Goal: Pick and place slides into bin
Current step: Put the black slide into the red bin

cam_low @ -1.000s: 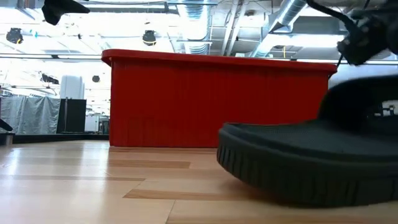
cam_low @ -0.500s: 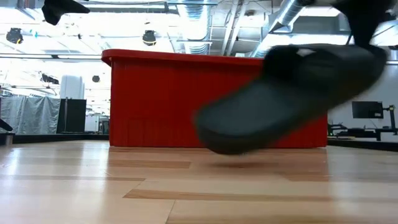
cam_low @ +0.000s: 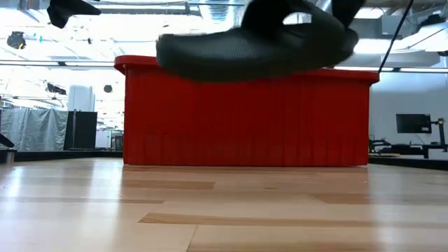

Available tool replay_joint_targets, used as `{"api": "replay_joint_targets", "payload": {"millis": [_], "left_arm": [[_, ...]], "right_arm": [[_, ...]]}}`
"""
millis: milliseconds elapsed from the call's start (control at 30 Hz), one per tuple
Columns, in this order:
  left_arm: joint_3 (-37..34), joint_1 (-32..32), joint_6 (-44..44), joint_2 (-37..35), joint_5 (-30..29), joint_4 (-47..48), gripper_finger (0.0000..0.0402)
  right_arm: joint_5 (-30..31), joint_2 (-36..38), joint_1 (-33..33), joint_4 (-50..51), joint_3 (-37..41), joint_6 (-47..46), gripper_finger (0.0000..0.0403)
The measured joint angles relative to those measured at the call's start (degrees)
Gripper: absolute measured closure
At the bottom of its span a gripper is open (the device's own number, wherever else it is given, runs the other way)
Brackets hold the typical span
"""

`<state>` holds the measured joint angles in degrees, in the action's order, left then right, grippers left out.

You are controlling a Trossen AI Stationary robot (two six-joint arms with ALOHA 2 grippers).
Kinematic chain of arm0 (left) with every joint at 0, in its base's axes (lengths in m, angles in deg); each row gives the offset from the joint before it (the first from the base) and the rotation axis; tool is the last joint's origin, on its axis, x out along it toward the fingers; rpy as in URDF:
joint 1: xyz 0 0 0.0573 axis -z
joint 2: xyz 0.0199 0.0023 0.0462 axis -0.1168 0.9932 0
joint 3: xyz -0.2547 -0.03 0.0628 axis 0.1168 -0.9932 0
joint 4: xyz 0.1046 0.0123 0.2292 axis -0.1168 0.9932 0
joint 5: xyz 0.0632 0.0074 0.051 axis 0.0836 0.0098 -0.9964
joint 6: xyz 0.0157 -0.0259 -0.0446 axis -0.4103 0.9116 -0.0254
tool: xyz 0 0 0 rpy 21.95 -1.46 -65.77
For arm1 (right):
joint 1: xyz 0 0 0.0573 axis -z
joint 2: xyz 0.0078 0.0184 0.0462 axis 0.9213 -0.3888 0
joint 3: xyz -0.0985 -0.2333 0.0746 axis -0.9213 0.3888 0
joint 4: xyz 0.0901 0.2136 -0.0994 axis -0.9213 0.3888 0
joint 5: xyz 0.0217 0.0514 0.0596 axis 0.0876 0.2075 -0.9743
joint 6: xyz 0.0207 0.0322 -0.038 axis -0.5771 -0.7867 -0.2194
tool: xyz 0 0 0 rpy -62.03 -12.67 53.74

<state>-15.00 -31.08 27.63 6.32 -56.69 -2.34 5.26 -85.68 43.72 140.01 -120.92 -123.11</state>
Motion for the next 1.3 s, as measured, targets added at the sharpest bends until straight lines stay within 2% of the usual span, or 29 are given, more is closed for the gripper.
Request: {"api": "replay_joint_targets", "payload": {"millis": [333,833,1100,1300], "left_arm": [[0.00,0.01,-0.01,0.00,0.00,0.01,0.0237],[0.00,-0.01,0.45,0.00,0.00,0.09,0.0237],[0.00,0.01,0.72,0.00,-0.39,-0.34,0.0237],[0.00,-0.01,0.74,0.00,-4.89,-0.35,0.0237]], "right_arm": [[6.38,0.00,4.27,0.02,-6.43,10.34,0.0402],[15.30,0.00,13.53,0.04,-20.02,29.19,0.0402],[19.14,0.00,20.72,-0.02,-28.20,41.72,0.0402],[20.80,0.00,28.69,0.01,-33.13,52.74,0.0402]]}}
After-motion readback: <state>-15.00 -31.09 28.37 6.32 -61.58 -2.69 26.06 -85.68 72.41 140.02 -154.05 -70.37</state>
